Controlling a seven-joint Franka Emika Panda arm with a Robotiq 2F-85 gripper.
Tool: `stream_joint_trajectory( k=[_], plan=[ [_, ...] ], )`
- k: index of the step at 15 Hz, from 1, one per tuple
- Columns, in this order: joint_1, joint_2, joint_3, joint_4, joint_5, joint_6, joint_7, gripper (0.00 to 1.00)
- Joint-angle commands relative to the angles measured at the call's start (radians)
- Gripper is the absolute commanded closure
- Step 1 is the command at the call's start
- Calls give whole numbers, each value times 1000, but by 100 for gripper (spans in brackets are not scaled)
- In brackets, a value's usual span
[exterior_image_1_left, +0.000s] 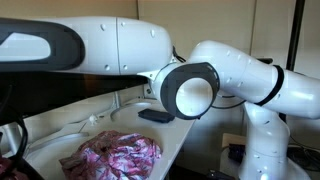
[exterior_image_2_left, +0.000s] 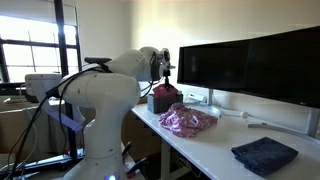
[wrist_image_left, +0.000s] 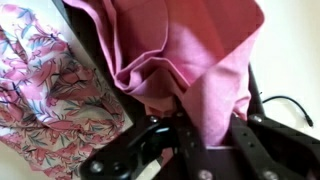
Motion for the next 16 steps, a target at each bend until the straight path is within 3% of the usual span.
stream_joint_trajectory(
  k=[1, 16],
  plan=[
    [20, -73, 0, -2, -6, -72, -3, 90],
    [40, -303, -68, 1, -75, -351, 38, 90]
  ],
)
